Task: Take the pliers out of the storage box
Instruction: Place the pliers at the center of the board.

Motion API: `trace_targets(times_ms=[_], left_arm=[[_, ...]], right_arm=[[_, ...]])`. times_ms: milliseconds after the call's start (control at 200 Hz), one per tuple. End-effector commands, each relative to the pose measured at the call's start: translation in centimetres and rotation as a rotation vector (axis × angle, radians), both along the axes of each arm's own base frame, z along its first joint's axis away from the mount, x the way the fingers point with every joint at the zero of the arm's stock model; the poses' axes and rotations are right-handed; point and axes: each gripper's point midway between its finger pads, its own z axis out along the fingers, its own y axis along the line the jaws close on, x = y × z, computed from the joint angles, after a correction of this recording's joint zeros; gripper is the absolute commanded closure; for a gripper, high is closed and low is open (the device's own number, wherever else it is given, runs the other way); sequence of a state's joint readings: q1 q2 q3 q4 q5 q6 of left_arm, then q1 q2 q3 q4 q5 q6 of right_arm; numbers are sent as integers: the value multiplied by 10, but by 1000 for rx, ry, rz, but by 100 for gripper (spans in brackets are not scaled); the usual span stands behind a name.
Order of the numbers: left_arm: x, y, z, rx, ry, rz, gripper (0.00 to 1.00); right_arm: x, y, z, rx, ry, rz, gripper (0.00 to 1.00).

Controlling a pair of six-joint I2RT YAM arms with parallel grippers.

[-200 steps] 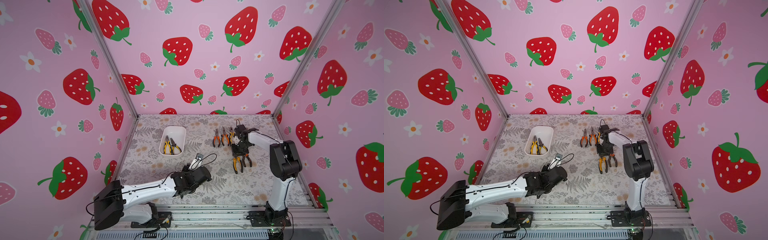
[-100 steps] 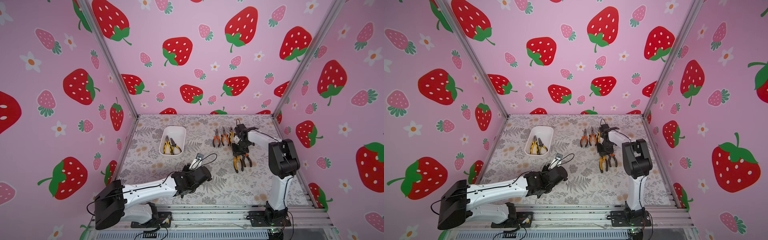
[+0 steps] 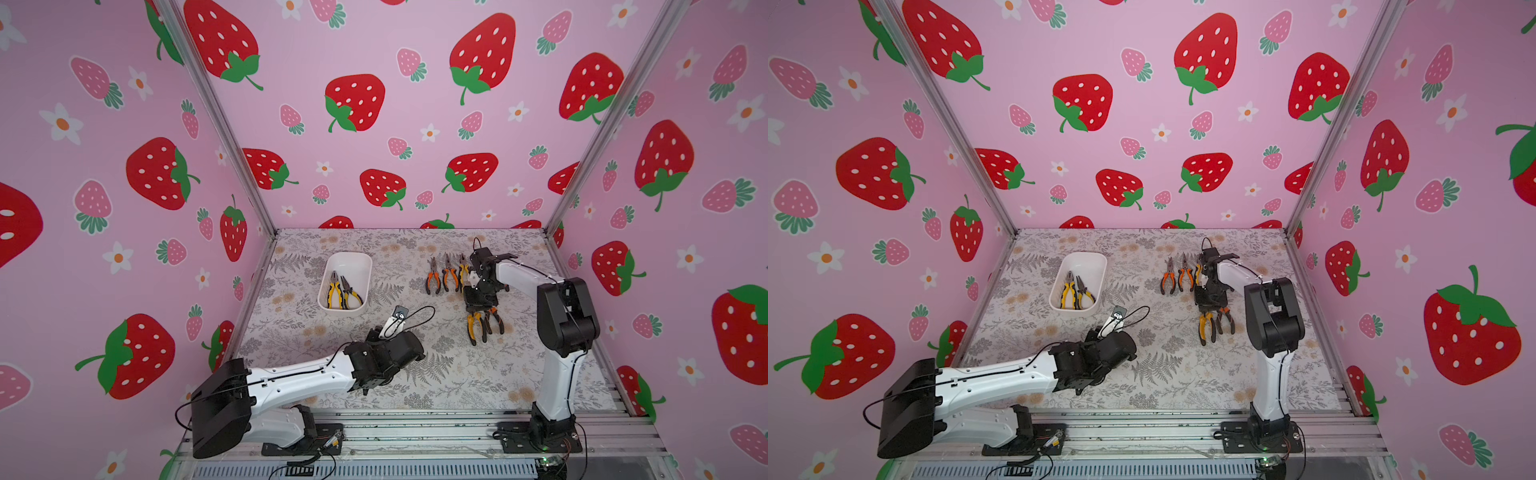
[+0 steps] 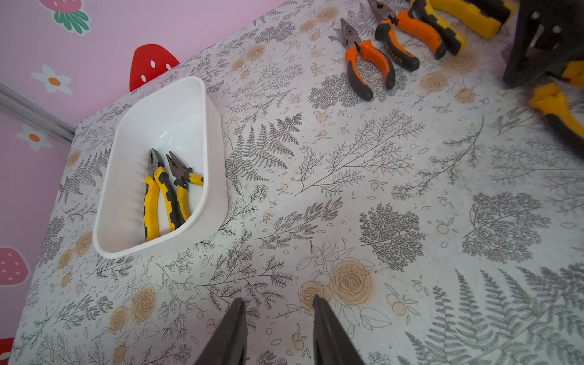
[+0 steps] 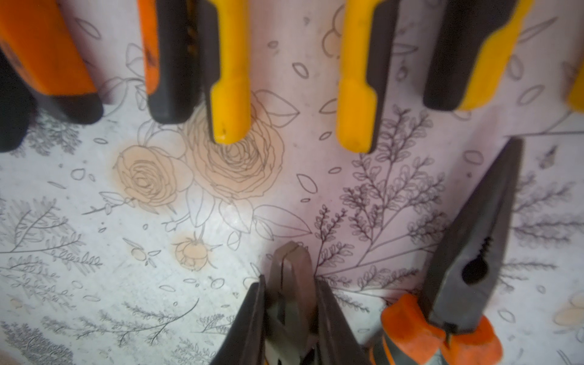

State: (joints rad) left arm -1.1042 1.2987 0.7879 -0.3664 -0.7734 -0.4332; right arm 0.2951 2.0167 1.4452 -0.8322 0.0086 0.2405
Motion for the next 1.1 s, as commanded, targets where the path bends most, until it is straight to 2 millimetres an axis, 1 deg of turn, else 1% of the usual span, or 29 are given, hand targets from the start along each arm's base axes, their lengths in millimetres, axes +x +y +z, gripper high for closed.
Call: trace_targets(times_ms=[0,75,135,285,555,665,825,910,1095], left_arm=[[4,-5,11,-11,-12,2,63],[5,-5,11,-11,-12,3,63],[5,-5,12,-10,-12,2,63],[5,-6,11,-5,-10,1,63],[5,-6,10,-7,-7,2,63],[5,-7,10,-6,-7,2,63],[5,-7,10,-4,-7,1,63],[5,-7,10,-4,-7,1,63],[5,-6,11,-7,-8,3,63]], right_arm=[[7,-8,-12,-23,-14,-2,73],[6,-8,-12,-24,-11,-1,72],[5,-8,-13,-23,-6,1,68],[2,-8,-16,-23,4,1,68],[1,-8,-14,-19,-1,-4,68],[2,-8,-13,-21,-2,-2,65],[0,-8,-14,-20,1,-3,64],[0,-9,-13,-21,-1,-6,65],[0,-10,-10,-24,-11,-25,76]])
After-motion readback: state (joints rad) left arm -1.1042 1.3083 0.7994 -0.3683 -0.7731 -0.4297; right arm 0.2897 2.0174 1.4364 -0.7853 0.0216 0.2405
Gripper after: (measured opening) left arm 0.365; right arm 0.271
